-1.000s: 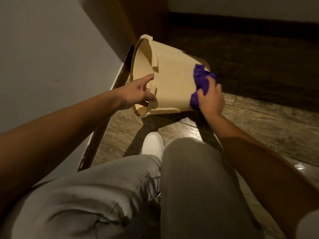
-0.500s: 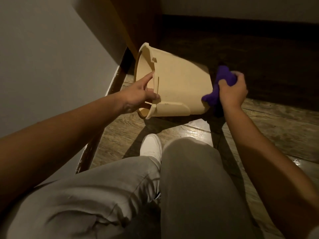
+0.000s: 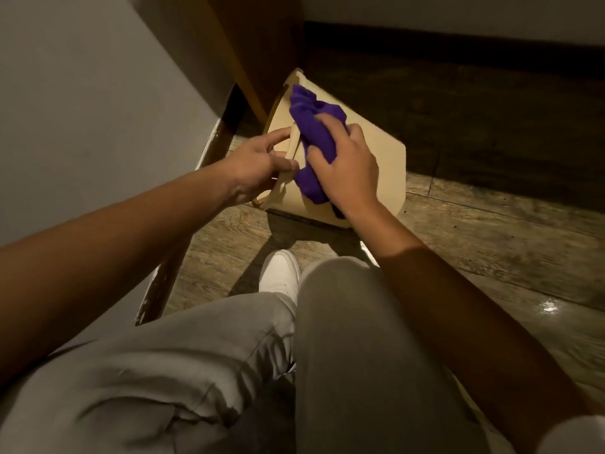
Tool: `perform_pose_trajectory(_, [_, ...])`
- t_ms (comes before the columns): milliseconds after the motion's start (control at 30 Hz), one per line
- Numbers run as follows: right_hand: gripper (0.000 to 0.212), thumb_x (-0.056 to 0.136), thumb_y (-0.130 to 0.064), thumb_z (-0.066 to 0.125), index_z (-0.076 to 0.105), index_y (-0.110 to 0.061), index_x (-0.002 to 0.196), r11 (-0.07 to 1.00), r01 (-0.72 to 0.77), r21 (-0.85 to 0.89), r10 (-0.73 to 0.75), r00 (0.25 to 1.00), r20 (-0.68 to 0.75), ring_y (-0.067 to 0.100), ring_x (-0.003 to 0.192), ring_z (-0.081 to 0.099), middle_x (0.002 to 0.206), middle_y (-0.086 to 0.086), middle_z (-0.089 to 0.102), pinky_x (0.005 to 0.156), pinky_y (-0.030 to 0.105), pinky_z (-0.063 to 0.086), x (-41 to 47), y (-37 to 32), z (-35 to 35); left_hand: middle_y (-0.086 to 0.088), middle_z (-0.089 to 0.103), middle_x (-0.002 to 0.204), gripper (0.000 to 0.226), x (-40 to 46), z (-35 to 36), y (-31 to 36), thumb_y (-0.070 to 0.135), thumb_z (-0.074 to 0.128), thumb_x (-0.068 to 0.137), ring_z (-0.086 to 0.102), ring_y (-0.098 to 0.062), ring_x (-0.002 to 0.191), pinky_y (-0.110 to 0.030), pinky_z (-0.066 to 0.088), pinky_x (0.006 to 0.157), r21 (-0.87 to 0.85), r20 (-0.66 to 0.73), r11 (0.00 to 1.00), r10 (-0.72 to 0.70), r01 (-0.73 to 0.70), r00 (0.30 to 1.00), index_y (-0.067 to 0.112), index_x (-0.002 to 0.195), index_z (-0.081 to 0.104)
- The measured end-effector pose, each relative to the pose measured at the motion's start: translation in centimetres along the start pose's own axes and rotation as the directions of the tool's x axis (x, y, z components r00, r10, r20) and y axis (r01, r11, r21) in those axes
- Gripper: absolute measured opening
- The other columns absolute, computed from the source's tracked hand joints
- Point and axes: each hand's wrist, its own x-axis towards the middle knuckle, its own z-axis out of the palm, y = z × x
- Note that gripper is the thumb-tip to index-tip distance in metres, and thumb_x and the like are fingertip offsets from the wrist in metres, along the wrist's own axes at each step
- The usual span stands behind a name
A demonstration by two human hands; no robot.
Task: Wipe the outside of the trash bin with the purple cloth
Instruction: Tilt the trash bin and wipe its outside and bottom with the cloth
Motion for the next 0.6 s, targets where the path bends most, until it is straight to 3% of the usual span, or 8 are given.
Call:
perform_pose_trajectory(100, [0.05, 0.095, -0.048, 0.052, 0.047, -0.033, 0.143, 0.995, -0.092, -0.028, 0.091, 0.995, -0.037, 0.009, 0.088, 0.052, 0.123, 0.002, 0.056, 0.066, 0.017, 0.038, -1.1, 3.1, -0.2, -0.007, 0.071, 0.122, 0.059, -0.2, -0.1, 0.3, 0.003, 0.055, 0.103, 0.065, -0.03, 0.117, -0.046, 0.055, 0.096, 0.032, -0.038, 0.999, -0.015, 0.016, 0.999, 0.03, 0.155, 0.045])
perform_pose_trajectory(267, [0.05, 0.097, -0.044, 0.054, 0.047, -0.03, 0.145, 0.94, -0.319, -0.121, 0.307, 0.946, -0.109, 0.013, 0.092, 0.047, 0.124, 0.008, 0.056, 0.069, 0.024, 0.035, -3.0, 8.9, -2.2, -0.004, 0.072, 0.125, 0.062, -0.4, 0.4, 0.6, 0.002, 0.054, 0.104, 0.064, -0.026, 0.118, -0.044, 0.055, 0.093, 0.037, -0.026, 0.999, -0.006, 0.007, 1.0, 0.03, 0.158, 0.041])
perform_pose_trajectory(367, [0.049, 0.096, -0.038, 0.059, 0.05, -0.029, 0.144, 0.871, -0.454, -0.186, 0.451, 0.89, -0.059, 0.025, 0.098, 0.058, 0.125, 0.01, 0.06, 0.075, 0.028, 0.038, -4.1, 12.4, -3.4, 0.002, 0.072, 0.123, 0.064, -0.6, 1.2, 0.6, 0.006, 0.057, 0.103, 0.063, -0.022, 0.118, -0.041, 0.054, 0.094, 0.055, 0.023, 0.998, 0.023, -0.024, 0.999, 0.033, 0.159, 0.04])
perform_pose_trajectory(433, [0.048, 0.093, -0.033, 0.063, 0.056, -0.03, 0.141, 0.808, -0.558, -0.188, 0.57, 0.821, 0.015, 0.032, 0.108, 0.062, 0.126, 0.008, 0.066, 0.083, 0.034, 0.044, -4.5, 14.2, -4.1, 0.007, 0.07, 0.12, 0.064, -0.6, 1.6, 0.8, 0.01, 0.059, 0.103, 0.061, -0.019, 0.117, -0.041, 0.052, 0.098, 0.114, 0.004, 0.992, 0.05, -0.05, 0.999, 0.036, 0.159, 0.04])
perform_pose_trajectory(500, [0.047, 0.092, -0.031, 0.065, 0.059, -0.03, 0.138, 0.763, -0.63, -0.143, 0.636, 0.772, -0.005, 0.031, 0.114, 0.062, 0.129, 0.005, 0.067, 0.092, 0.04, 0.049, -4.7, 14.8, -4.8, 0.003, 0.063, 0.131, 0.062, -0.8, 1.8, 1.2, 0.016, 0.059, 0.105, 0.058, -0.023, 0.122, -0.047, 0.049, 0.106, 0.226, -0.046, 0.971, 0.096, -0.083, 0.994, 0.037, 0.159, 0.039])
perform_pose_trajectory(600, [0.044, 0.09, -0.031, 0.067, 0.062, -0.03, 0.134, 0.808, -0.59, 0.001, 0.588, 0.805, -0.082, 0.026, 0.113, 0.062, 0.126, 0.001, 0.067, 0.095, 0.042, 0.051, -3.9, 12.9, -5.5, 0.003, 0.054, 0.132, 0.046, -0.9, 1.8, 1.7, 0.03, 0.052, 0.108, 0.054, -0.025, 0.123, -0.046, 0.049, 0.102, 0.427, -0.131, 0.896, 0.194, -0.122, 0.972, 0.031, 0.154, 0.048])
